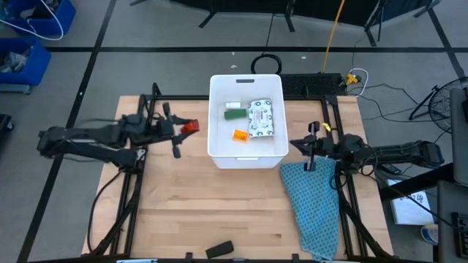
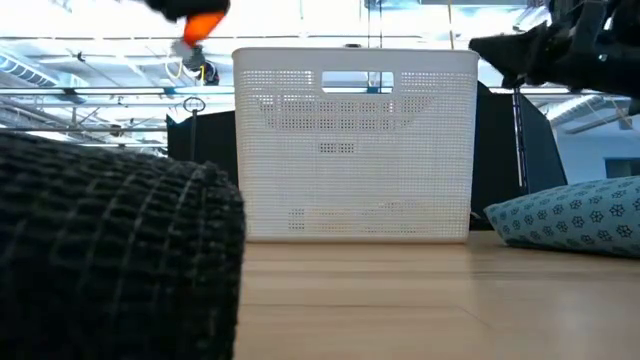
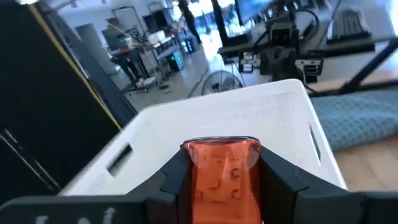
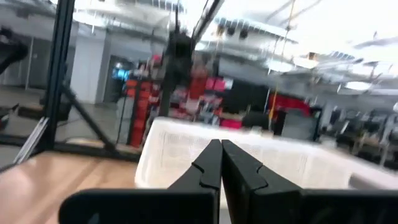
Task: Pick & place medical supplies in basket/bin
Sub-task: Put the red pill bottle into the white bin
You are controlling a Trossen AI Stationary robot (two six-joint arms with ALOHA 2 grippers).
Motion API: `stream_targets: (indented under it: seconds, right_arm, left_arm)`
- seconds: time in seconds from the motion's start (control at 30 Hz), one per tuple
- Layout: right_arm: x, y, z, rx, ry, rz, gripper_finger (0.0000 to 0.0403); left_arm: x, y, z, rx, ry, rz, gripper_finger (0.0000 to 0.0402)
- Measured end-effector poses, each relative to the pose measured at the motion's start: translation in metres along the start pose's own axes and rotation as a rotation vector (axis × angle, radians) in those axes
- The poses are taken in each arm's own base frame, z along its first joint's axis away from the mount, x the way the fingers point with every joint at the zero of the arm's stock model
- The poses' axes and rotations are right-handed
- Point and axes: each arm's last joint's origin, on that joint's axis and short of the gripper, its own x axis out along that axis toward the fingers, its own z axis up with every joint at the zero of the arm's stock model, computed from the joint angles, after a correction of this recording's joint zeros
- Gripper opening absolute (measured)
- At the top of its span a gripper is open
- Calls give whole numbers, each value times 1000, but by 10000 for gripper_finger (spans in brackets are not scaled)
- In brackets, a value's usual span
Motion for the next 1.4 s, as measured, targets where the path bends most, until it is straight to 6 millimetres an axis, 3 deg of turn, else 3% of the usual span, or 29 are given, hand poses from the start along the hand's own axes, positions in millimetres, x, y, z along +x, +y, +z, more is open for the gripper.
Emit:
stream_targets:
  seconds: [0.23,0.4,0.47,0.53,0.63,0.73,0.83,0.93,1.0,1.17,1.27,1.4]
  right_arm:
    - [0,-2,3,-7,-29,-13,0]
    - [0,-1,2,60,-16,-8,0]
    - [0,-1,1,76,-7,-7,0]
    - [0,-1,-1,78,6,-5,0]
    - [0,-1,-2,71,21,-3,0]
    - [0,-1,-2,68,16,-4,0]
    - [0,-1,1,67,-7,-8,0]
    - [0,-2,2,67,-21,-11,0]
    - [0,-2,2,67,-24,-11,0]
    - [0,-2,2,59,-23,-10,0]
    - [0,-1,2,54,-17,-10,0]
    - [0,-1,2,45,-16,-10,0]
  left_arm:
    - [6,-12,-77,-165,-59,56,130]
    - [6,-6,-87,-252,-109,95,131]
    - [7,-1,-77,-275,-123,95,131]
    - [7,7,-52,-252,-162,68,131]
    - [10,24,2,-183,-224,28,131]
    - [22,47,54,-112,-161,99,131]
    - [54,75,88,-88,-14,154,131]
    - [103,95,95,-88,171,124,131]
    - [141,103,82,-97,299,73,131]
    - [221,96,17,-143,559,-103,131]
    - [250,85,-19,-158,648,-153,131]
    - [272,70,-54,-173,736,-188,131]
